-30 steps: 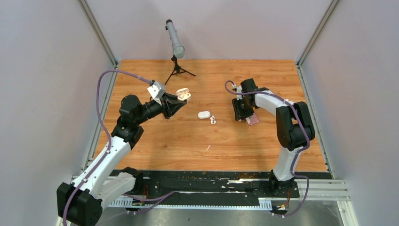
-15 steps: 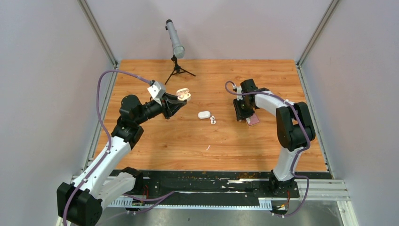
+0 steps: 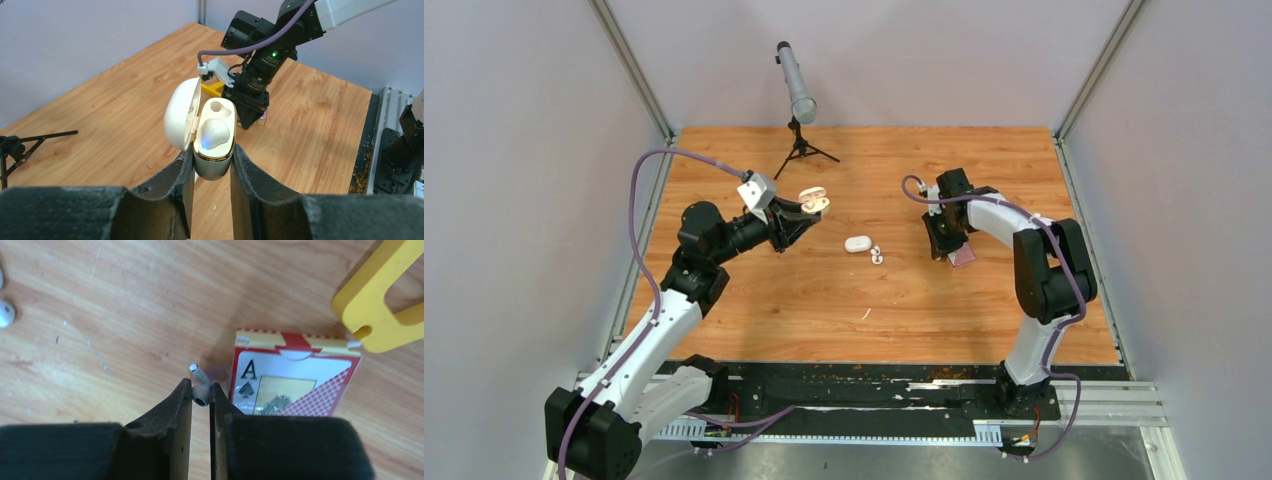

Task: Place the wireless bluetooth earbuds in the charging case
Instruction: Adjust the earbud at the center of the board.

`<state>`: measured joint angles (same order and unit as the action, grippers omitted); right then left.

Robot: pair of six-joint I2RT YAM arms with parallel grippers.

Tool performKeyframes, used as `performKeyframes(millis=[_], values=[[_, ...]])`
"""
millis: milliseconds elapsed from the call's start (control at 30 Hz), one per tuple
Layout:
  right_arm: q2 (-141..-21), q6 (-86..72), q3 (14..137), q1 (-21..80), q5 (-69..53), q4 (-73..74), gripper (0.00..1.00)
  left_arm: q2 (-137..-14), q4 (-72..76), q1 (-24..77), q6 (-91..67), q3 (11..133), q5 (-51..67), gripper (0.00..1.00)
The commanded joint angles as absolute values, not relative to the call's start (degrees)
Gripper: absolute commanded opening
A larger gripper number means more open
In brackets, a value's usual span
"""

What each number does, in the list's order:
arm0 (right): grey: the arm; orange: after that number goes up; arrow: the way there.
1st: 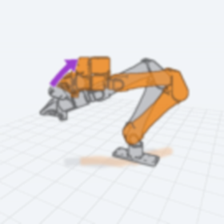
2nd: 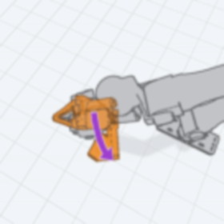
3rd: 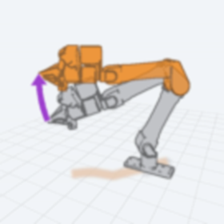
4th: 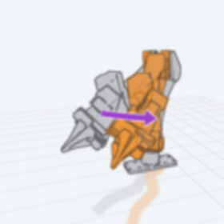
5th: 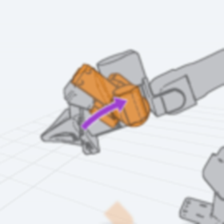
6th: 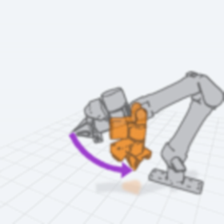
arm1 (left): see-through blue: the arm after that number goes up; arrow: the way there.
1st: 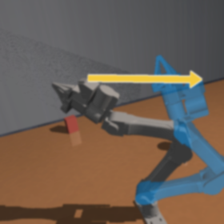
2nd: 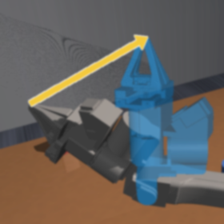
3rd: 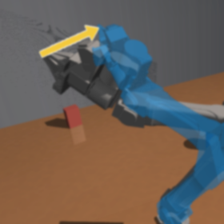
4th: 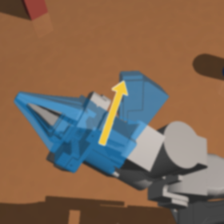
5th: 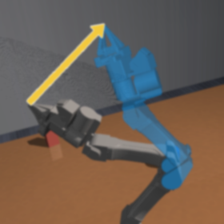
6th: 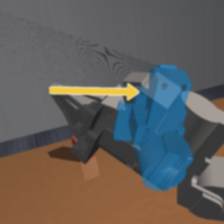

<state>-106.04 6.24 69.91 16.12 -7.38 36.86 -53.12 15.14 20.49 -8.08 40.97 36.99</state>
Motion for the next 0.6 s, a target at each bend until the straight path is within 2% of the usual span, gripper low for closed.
performKeyframes(millis=[0,233,433,567], values=[[-99.8,11.1,73.2,16.7,-11.7,42.4,0.00,-52.5,16.3,20.1,-6.1,40.0,37.1,0.00],[-93.5,20.2,68.3,20.4,-15.2,41.4,0.01,-53.1,18.8,20.1,-7.2,38.5,36.9,0.00],[-95.2,44.9,65.1,34.6,-15.0,46.0,0.03,-52.1,16.2,20.1,-5.8,38.9,37.4,0.00],[-96.5,59.5,66.5,38.0,-16.8,51.2,0.02,-50.8,13.5,20.0,-3.9,39.2,36.9,0.00]])
